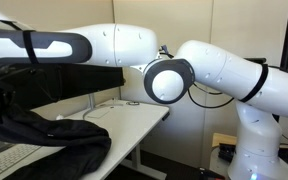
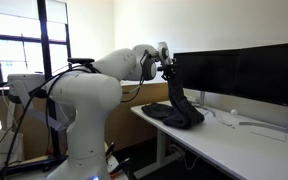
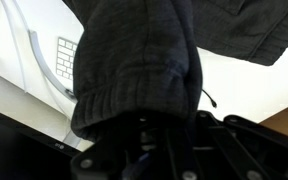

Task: Fold the cloth

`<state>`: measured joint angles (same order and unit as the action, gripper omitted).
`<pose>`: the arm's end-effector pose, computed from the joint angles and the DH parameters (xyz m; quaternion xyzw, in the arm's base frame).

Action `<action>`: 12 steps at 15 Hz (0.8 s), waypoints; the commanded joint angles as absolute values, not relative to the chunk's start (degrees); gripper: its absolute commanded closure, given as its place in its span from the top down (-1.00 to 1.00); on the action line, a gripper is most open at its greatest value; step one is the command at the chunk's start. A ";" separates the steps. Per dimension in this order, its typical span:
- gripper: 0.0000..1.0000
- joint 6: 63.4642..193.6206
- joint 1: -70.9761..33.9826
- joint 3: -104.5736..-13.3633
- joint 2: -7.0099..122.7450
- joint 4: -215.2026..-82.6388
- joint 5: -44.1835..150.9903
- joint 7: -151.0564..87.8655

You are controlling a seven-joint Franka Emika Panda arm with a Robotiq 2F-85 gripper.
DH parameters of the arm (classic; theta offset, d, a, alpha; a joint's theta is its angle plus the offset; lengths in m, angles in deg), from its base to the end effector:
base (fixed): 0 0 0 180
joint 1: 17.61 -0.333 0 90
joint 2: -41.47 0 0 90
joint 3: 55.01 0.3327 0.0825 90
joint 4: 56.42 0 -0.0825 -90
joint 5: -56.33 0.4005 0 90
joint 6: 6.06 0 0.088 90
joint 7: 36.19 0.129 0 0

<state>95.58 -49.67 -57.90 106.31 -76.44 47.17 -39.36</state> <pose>0.7358 0.4238 0.4222 0.9387 0.2952 0.1658 0.0645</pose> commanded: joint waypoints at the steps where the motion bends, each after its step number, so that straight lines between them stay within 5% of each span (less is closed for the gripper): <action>1: -0.90 97.66 -50.68 -58.06 105.74 -76.44 45.82 -40.03; 12: -0.90 102.82 -52.53 -57.78 107.12 -76.57 46.52 -37.71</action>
<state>100.72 -52.32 -58.08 106.87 -76.46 46.90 -39.03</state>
